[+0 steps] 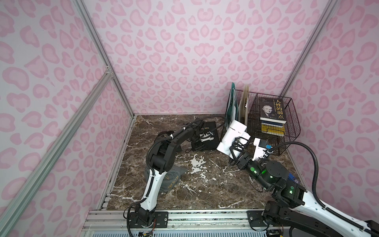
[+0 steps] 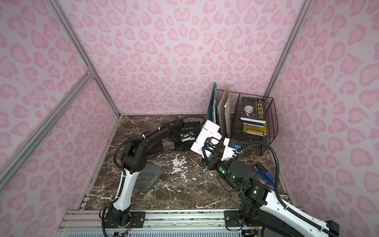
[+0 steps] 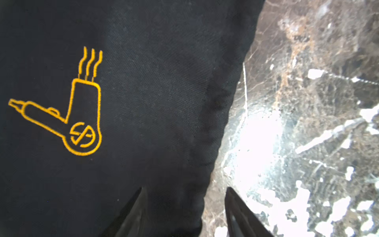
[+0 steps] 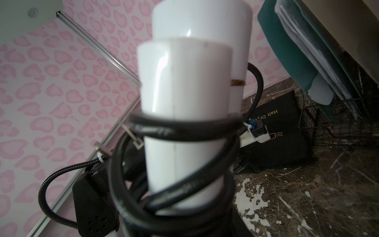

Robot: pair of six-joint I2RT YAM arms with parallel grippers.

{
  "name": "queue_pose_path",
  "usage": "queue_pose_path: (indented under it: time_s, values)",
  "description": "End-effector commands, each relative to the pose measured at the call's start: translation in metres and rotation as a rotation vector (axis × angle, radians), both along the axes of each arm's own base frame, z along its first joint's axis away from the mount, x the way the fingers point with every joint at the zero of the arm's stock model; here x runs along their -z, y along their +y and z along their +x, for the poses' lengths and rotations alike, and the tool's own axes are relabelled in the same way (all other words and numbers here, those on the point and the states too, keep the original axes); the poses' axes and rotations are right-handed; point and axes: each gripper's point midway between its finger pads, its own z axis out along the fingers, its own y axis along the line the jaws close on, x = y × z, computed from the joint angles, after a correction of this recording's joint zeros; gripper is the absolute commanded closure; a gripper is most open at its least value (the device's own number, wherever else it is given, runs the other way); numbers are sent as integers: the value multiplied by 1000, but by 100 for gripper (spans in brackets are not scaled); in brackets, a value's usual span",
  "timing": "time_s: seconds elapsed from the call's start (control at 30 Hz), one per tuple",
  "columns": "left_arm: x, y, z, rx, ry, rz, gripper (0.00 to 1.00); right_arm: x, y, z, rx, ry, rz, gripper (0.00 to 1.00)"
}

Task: Pack away hair dryers
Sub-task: Move the drawstring bag to the center of the board.

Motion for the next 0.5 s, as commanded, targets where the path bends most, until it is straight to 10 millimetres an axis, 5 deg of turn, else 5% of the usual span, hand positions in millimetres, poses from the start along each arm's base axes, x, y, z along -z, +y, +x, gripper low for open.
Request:
queue_pose_path:
  time_s: [0.0,0.27,0.47]
  values:
    - [3,-1,3,11,-18,-1,39,-12,-2,1,15,-39,38,100]
    - [8,1,2,22,-25,4,63,-14,-7,-2,17,-43,60,100]
    - [2,3,0,24,-31,8,97,-19,-8,-4,13,-57,72,100]
